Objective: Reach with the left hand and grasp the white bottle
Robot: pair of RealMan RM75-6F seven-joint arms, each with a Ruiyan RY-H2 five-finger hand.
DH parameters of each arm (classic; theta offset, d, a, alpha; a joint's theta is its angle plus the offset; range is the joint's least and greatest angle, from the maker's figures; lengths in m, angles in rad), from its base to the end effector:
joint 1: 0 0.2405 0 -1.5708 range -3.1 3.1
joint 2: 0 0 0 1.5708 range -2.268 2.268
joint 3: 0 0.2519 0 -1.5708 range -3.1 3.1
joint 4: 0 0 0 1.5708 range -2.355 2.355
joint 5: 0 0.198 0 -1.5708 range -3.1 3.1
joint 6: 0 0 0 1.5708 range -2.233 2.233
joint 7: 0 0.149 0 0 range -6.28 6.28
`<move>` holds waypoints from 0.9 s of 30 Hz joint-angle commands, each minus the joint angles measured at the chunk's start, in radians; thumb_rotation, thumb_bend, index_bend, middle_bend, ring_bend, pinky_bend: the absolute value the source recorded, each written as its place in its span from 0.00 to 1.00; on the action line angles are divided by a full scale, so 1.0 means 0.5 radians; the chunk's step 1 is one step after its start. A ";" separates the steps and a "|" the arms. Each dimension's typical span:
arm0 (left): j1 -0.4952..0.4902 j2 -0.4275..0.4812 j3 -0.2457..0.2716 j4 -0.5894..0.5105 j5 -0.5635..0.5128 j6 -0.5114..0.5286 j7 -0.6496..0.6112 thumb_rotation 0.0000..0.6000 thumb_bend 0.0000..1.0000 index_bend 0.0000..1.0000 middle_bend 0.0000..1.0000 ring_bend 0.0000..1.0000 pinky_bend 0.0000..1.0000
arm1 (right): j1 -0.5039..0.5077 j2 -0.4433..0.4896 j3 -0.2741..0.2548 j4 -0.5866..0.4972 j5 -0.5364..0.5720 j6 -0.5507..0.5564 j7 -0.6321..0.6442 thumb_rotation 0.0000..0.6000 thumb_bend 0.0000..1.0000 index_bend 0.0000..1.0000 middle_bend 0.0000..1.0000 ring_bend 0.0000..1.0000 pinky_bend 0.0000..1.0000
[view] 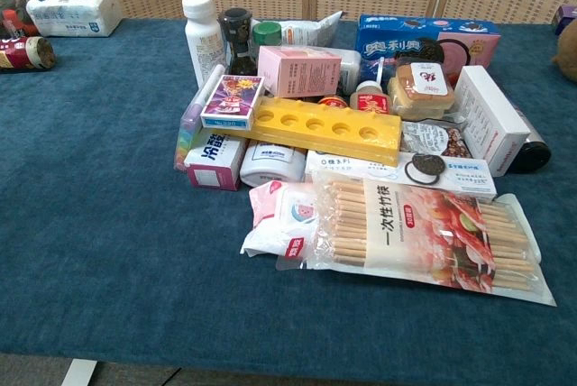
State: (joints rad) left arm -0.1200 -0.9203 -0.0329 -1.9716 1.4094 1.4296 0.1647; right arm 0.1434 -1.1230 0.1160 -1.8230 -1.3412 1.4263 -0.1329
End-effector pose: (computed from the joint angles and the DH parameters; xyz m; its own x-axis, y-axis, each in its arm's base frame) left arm -0.2543 0.1842 0.1906 0.3925 0.0855 0.9158 0.9184 0.0182 -0.3953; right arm -0.2677 -0.2086 0.1571 0.2959 -0.0131 0.9551 -0.9535 0.0566 0.2962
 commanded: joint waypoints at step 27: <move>-0.452 -0.047 -0.266 0.377 -0.329 -0.811 -1.005 1.00 0.34 0.03 0.00 0.00 0.00 | -0.034 0.043 -0.014 -0.033 0.028 -0.048 0.138 0.65 0.07 0.00 0.00 0.00 0.00</move>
State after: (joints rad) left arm -0.2811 -0.9285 -0.1260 -1.8352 1.2981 1.1107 -0.2600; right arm 0.1269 -1.1021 0.1094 -1.8396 -1.3276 1.4018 -0.0645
